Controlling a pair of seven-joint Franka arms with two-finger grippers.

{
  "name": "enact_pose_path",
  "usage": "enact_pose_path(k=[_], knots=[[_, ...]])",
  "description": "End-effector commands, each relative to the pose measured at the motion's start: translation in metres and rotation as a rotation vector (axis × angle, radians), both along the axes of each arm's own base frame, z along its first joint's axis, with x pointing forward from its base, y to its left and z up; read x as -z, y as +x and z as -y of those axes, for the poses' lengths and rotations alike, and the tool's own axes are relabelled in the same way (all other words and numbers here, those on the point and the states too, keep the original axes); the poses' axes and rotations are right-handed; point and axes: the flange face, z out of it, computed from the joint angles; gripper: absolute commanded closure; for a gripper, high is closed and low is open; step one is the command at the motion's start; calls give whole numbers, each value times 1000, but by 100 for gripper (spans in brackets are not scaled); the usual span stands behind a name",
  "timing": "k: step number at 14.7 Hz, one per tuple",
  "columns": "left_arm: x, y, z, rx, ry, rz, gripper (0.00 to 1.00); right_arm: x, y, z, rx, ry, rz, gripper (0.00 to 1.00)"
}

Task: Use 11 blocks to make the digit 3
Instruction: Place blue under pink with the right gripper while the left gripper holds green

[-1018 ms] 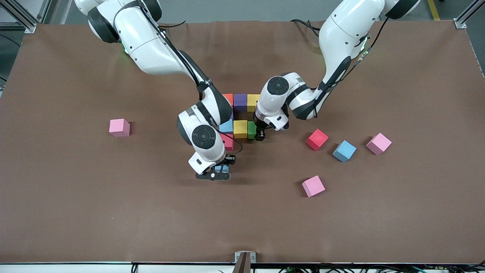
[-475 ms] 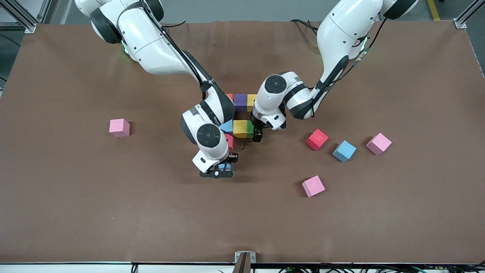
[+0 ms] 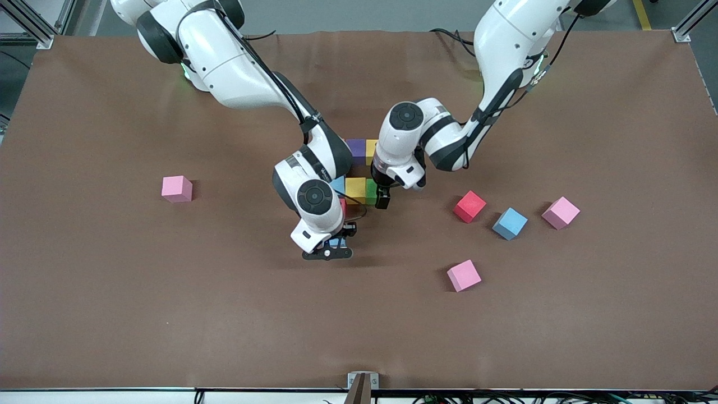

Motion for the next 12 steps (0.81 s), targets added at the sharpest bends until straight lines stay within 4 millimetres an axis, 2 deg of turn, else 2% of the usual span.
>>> enact_pose_path(k=[1, 5, 7, 12], knots=[[-35, -5, -4, 16, 52, 30, 0, 10, -6, 7, -41, -44, -61, 52], [-65, 3, -15, 30, 93, 54, 0, 10, -8, 6, -25, -47, -66, 52], [-78, 27, -29, 31, 121, 51, 0, 10, -8, 5, -9, -41, -67, 52], [-92, 90, -73, 99, 125, 66, 0, 10, -12, -1, -13, -33, -71, 52]])
